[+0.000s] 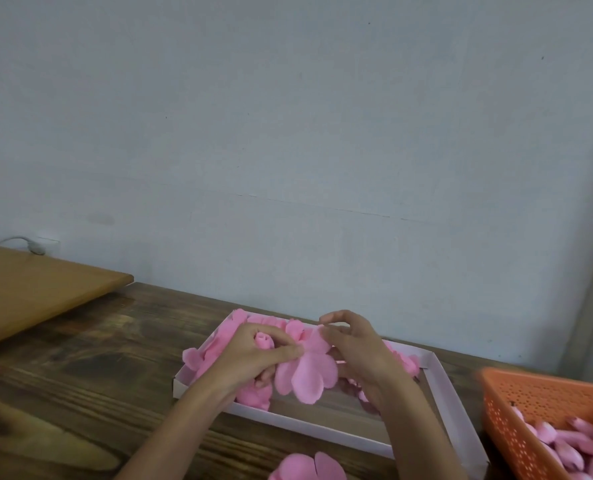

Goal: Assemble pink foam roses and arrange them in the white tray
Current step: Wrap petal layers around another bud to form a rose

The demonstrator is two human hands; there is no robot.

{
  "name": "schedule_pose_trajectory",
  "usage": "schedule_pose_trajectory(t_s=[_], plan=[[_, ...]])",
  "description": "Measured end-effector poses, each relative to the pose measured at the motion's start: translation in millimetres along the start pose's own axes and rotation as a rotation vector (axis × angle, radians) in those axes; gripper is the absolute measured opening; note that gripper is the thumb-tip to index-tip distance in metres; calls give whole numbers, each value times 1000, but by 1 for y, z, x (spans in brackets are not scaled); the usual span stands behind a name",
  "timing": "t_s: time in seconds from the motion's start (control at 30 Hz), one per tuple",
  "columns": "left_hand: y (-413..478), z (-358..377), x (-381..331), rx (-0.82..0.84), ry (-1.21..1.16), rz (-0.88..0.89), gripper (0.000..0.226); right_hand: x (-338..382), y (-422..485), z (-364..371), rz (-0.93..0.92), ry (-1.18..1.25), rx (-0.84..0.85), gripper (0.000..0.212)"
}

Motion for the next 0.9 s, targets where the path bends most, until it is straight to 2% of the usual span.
schedule_pose_trajectory(t_s=[0.1, 0.2, 0.27, 0.37, 0.5, 0.63, 0.9], plan=[[0, -4, 0, -41, 48, -9, 32, -8, 7, 9, 42, 39, -27, 18], [2, -7, -1, -87, 125, -2, 18, -14, 8, 24, 59, 58, 52, 41], [3, -8, 1, -98, 146, -2, 9, -20, 9, 28, 66, 136, 109, 45], [3, -13, 3, -149, 137, 6, 8, -30, 10, 32, 114, 292, 189, 43], [5, -20, 3, -216, 190, -13, 13, -33, 10, 32, 102, 267, 212, 40], [4, -19, 2, -193, 174, -9, 9, -32, 10, 34, 77, 249, 204, 29], [3, -21, 1, -203, 223, -58, 14, -31, 9, 28, 43, 175, 142, 21]])
Point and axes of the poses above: each hand's wrist, its own y-axis towards the middle knuckle, its own z-axis out of the palm, x = y × z, the point moved 6 cm from there along y, towards the middle knuckle, and after that the axes turned 9 degrees about z, right-handed, at the moved point
